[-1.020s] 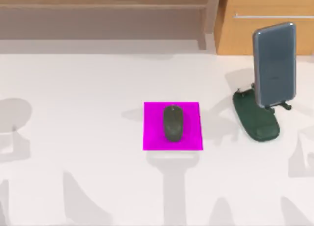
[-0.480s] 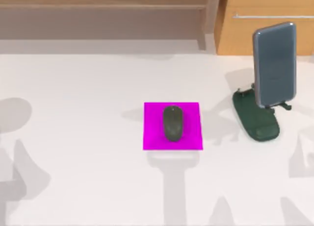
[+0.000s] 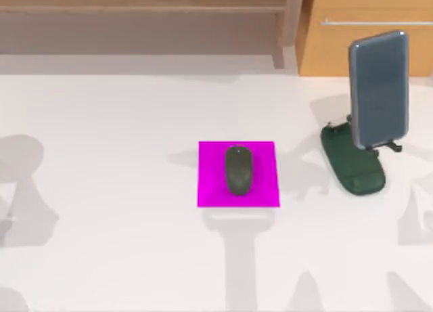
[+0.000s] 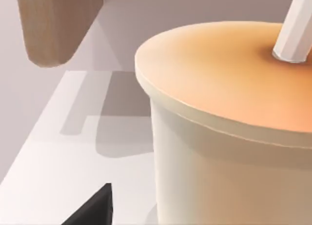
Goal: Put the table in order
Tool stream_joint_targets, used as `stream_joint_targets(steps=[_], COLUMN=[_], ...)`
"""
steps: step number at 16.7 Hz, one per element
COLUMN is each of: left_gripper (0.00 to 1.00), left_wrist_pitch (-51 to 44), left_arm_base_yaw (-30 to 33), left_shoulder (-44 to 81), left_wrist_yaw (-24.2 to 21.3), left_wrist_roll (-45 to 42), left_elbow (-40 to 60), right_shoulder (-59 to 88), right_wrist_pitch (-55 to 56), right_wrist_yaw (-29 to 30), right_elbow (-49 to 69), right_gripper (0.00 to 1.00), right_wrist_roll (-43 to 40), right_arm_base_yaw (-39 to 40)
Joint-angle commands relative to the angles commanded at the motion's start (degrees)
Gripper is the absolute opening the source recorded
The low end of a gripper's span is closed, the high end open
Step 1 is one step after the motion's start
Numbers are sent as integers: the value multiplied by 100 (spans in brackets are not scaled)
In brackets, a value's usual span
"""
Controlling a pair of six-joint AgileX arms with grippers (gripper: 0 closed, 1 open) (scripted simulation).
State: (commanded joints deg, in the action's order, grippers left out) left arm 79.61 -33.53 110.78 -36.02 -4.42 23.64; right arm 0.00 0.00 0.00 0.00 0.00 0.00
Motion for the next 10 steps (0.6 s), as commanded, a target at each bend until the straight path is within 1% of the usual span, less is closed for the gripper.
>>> stream_joint_targets(steps=[5,10], left_gripper=[100,100], left_wrist_pitch=[-19,-162], left_arm_base_yaw=[-11,300], left_shoulder=[-6,303], left_wrist_yaw=[13,292], left_wrist_roll=[4,48], left_elbow=[0,496], right_shoulder=[0,0], right_wrist_pitch=[0,0], right_wrist_yaw=[0,0], right_elbow=[0,0], right_gripper=[100,100], right_wrist_roll=[0,0], right_arm_base_yaw=[0,0])
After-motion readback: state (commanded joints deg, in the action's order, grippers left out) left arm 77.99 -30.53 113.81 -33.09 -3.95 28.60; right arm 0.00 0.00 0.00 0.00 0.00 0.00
